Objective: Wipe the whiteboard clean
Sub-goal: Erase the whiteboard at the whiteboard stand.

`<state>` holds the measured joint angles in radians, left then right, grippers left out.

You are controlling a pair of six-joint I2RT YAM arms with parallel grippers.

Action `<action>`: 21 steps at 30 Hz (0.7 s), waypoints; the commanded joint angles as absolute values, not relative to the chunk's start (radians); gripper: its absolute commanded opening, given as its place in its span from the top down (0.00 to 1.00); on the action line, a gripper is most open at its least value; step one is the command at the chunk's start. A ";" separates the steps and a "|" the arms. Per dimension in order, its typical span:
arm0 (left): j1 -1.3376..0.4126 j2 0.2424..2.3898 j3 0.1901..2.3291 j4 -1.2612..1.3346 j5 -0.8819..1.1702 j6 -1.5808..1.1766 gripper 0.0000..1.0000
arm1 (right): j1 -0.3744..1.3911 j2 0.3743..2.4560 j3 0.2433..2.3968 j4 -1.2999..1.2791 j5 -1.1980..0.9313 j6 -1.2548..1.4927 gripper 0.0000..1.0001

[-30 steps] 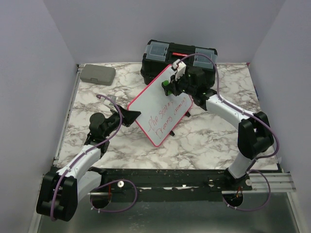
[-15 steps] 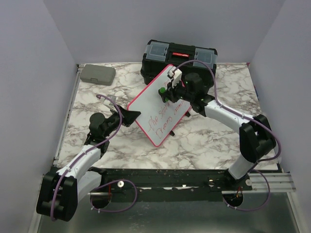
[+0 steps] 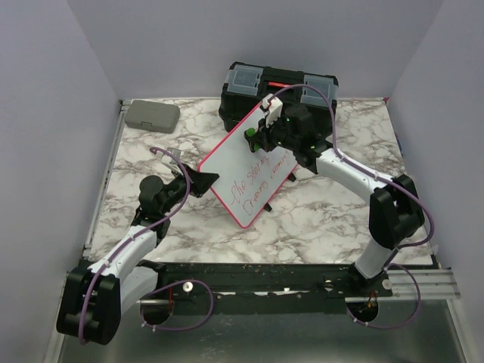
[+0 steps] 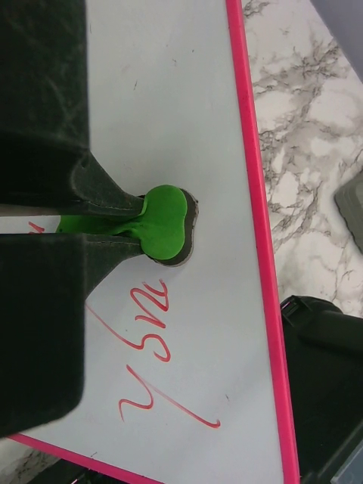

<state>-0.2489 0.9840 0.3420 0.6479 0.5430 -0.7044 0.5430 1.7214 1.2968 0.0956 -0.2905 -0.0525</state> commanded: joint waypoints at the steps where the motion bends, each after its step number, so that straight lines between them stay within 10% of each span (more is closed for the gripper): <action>1: -0.282 0.969 0.330 0.641 0.731 -0.601 1.00 | 0.522 1.774 1.258 0.076 -0.225 -0.072 0.99; 21: -0.282 0.990 0.336 0.653 0.732 -0.609 1.00 | 0.584 1.715 1.265 0.163 -0.186 -0.106 0.99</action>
<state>-0.2489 0.9878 0.3420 0.6502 0.5423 -0.7074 0.5850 1.6794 1.2034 0.1417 -0.2852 -0.0978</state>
